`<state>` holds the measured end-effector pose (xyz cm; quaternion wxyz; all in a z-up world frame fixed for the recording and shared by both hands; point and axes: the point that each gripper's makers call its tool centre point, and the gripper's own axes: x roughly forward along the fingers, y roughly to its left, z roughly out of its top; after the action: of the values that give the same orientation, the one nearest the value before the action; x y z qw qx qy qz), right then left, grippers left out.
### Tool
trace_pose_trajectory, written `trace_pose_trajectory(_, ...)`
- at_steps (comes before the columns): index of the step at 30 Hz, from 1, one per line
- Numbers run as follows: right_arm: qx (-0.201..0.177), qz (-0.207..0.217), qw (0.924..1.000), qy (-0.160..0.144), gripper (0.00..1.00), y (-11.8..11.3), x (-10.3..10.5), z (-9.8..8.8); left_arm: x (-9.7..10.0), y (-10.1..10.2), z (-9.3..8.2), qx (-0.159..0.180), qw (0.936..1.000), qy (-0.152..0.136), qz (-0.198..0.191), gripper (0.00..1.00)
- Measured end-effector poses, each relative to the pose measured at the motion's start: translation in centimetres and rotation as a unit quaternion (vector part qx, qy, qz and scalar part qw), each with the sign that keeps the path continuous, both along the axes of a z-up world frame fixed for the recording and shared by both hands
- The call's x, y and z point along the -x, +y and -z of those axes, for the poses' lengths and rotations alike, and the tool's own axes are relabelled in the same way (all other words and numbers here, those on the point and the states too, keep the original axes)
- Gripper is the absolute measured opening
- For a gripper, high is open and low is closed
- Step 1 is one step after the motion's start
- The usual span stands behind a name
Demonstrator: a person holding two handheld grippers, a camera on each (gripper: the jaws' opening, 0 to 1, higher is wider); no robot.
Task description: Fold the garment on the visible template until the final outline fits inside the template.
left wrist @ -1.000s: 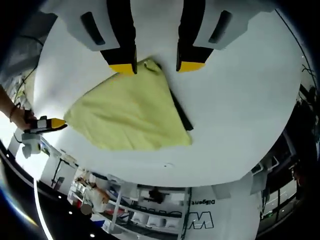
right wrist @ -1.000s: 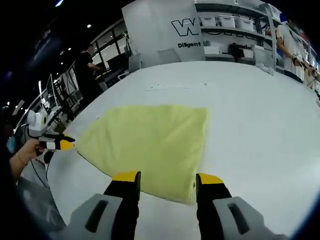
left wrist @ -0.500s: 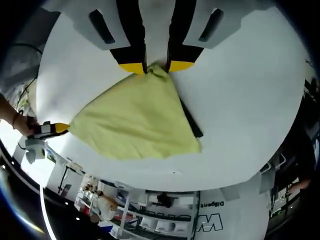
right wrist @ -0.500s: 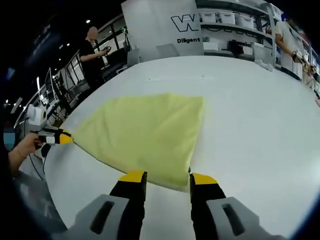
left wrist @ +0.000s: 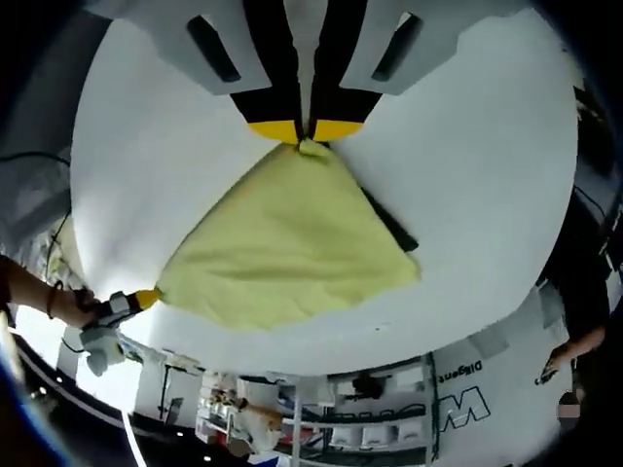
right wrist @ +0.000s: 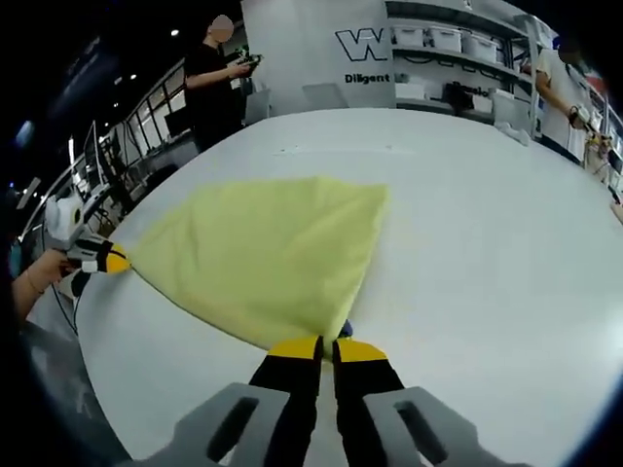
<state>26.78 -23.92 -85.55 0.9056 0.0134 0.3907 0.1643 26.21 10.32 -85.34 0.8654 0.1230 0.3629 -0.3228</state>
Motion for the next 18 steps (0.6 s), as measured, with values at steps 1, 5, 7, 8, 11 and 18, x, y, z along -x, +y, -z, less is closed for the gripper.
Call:
trace_pose_trajectory(1,0.001,0.001,1.0000,0.001,0.00,-0.08,0.02,0.02,-0.02,0.20,-0.02,-0.008,0.9998,-0.008,0.015,0.02)
trace_pose_trajectory(5,-0.004,0.011,0.9999,0.003,0.00,-0.54,0.11,-0.05,0.13,0.63,-0.23,-0.022,0.9987,-0.021,0.041,0.02)
trace_pose_trajectory(7,-0.005,0.009,0.9999,0.003,0.00,-0.45,0.13,-0.06,0.06,0.76,-0.13,-0.028,0.9979,-0.023,0.053,0.02)
trace_pose_trajectory(8,-0.002,0.010,0.9999,0.002,0.00,-0.58,0.09,-0.04,0.26,0.70,0.01,-0.037,0.9971,-0.025,0.062,0.02)
trace_pose_trajectory(11,-0.010,0.020,0.9997,0.005,0.00,-0.94,-0.01,-0.08,0.43,0.63,0.22,-0.042,0.9964,-0.023,0.070,0.02)
trace_pose_trajectory(18,-0.058,0.042,0.9974,0.007,0.17,-0.14,0.28,-0.81,0.97,0.67,0.35,-0.011,0.9996,0.021,0.016,0.15)
